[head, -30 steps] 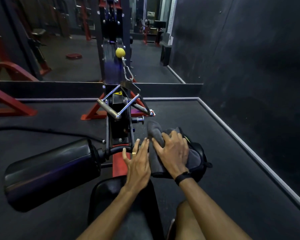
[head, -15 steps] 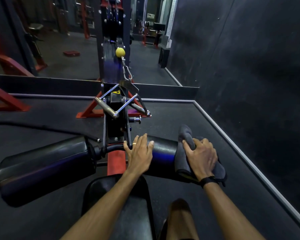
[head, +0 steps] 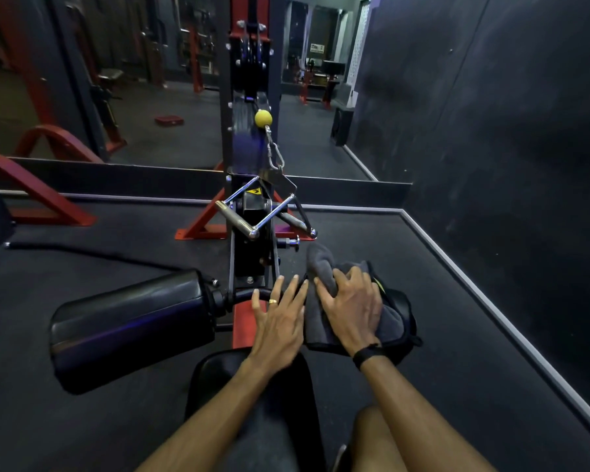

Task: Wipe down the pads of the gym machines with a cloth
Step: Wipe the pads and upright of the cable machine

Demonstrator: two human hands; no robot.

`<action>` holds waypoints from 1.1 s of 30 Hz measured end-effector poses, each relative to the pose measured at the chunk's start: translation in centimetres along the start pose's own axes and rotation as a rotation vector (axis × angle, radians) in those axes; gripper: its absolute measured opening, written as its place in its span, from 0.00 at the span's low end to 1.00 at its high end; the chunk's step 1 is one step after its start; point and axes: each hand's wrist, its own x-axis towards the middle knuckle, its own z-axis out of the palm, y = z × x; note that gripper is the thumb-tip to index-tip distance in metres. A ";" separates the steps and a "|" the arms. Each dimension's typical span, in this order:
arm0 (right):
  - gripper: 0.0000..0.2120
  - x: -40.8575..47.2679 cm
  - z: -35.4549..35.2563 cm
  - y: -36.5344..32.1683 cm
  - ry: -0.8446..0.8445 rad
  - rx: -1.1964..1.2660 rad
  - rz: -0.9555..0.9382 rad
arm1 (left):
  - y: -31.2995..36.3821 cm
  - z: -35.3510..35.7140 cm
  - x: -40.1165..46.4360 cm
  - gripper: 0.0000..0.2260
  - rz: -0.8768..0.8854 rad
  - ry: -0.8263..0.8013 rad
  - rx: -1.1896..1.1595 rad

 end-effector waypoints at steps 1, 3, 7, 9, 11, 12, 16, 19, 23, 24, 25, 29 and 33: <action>0.14 -0.1 -0.1 0.3 -0.004 0.007 -0.015 | 0.0 -0.3 0.2 0.22 0.010 0.001 0.023; 0.14 -0.5 -0.4 0.5 -0.002 0.010 -0.035 | 0.0 -0.7 0.3 0.21 0.026 0.024 0.040; 0.13 -1.7 -1.0 0.1 -0.001 0.009 -0.045 | 0.6 -1.5 -1.1 0.27 -0.026 0.010 -0.038; 0.13 -2.5 -1.4 -0.4 -0.010 0.019 -0.061 | 0.4 -2.0 -2.3 0.32 -0.057 0.023 -0.097; 0.13 -3.3 -1.8 -1.2 -0.014 0.058 -0.089 | -0.2 -2.5 -3.4 0.33 -0.084 0.067 -0.134; 0.13 -3.6 -1.9 -1.6 -0.014 0.095 -0.104 | -0.5 -2.8 -3.7 0.33 -0.105 0.095 -0.149; 0.14 -4.3 -2.4 -4.5 -0.002 0.231 -0.154 | -2.7 -4.7 -4.1 0.29 -0.167 0.199 -0.158; 0.15 -3.9 -2.1 -6.9 0.030 0.306 -0.191 | -4.9 -6.1 -3.6 0.24 -0.169 0.253 -0.165; 0.16 -2.8 -0.5 -9.2 0.025 0.331 -0.212 | -5.9 -7.4 -3.1 0.14 -0.114 0.391 -0.212; 0.16 -2.7 -0.2 -9.5 0.019 0.337 -0.212 | -5.8 -7.7 -3.0 0.12 -0.105 0.417 -0.211; 0.16 -2.5 0.2 -9.9 0.012 0.347 -0.214 | -5.8 -8.0 -2.7 0.12 -0.107 0.433 -0.221; 0.17 -1.7 0.5 -10.6 -0.033 0.346 -0.242 | -6.4 -8.9 -1.9 0.09 -0.145 0.399 -0.249; 0.16 -0.1 -2.8 -11.4 -0.078 0.274 -0.245 | -5.6 -11.6 -1.8 0.05 -0.213 0.292 -0.316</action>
